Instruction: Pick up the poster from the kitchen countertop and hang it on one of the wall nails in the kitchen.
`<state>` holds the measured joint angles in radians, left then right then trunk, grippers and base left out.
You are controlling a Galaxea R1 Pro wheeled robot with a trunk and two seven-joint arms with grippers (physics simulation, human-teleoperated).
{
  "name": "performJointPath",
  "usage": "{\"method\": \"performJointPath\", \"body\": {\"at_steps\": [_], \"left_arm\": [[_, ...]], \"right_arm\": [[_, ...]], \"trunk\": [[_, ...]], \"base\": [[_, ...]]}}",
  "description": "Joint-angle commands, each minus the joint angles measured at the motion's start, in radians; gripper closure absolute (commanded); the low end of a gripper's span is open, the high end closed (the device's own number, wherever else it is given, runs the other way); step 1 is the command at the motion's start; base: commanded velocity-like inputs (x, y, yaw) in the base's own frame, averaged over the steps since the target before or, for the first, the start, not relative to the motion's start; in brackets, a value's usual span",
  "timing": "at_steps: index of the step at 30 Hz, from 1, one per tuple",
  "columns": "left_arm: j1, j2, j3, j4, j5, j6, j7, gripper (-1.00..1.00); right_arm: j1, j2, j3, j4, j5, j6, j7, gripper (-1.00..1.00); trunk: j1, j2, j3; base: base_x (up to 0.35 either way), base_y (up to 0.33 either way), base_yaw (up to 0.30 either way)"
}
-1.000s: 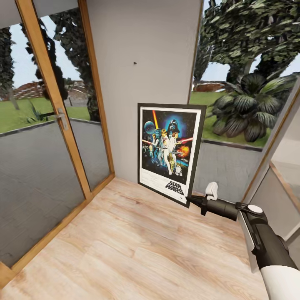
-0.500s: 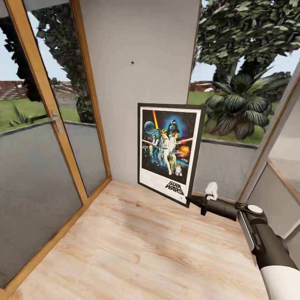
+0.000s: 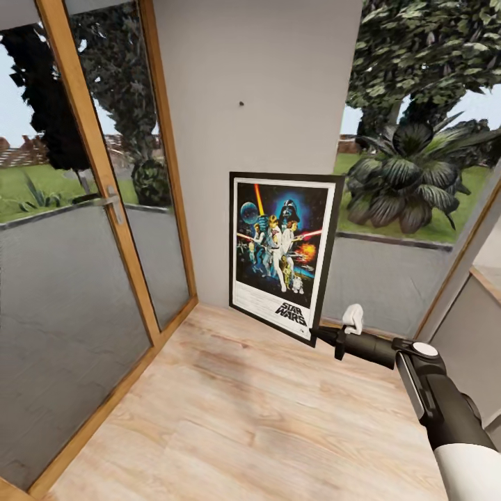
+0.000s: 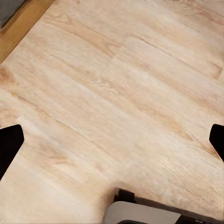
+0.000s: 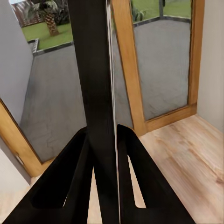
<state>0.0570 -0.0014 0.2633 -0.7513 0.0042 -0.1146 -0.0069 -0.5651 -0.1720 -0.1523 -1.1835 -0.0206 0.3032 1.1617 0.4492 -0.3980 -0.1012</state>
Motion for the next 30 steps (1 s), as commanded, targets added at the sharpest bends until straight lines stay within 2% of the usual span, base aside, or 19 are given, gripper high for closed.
{"method": "performJointPath", "body": {"at_steps": [1,30], "left_arm": [[0.0,0.0,0.001,0.0,0.0,-0.002,-0.001,-1.0],[0.0,0.0,0.001,0.0,0.0,-0.002,-0.001,-1.0]], "right_arm": [[-0.001,0.0,-0.001,-0.001,-0.004,0.013,0.006,1.0],[-0.001,0.0,-0.001,-0.001,-0.004,0.013,0.006,1.0]], "trunk": [[0.001,-0.002,-0.002],[0.001,-0.002,-0.002]], "base": [[0.081,0.343,0.0],[0.139,0.343,-0.01]]}}
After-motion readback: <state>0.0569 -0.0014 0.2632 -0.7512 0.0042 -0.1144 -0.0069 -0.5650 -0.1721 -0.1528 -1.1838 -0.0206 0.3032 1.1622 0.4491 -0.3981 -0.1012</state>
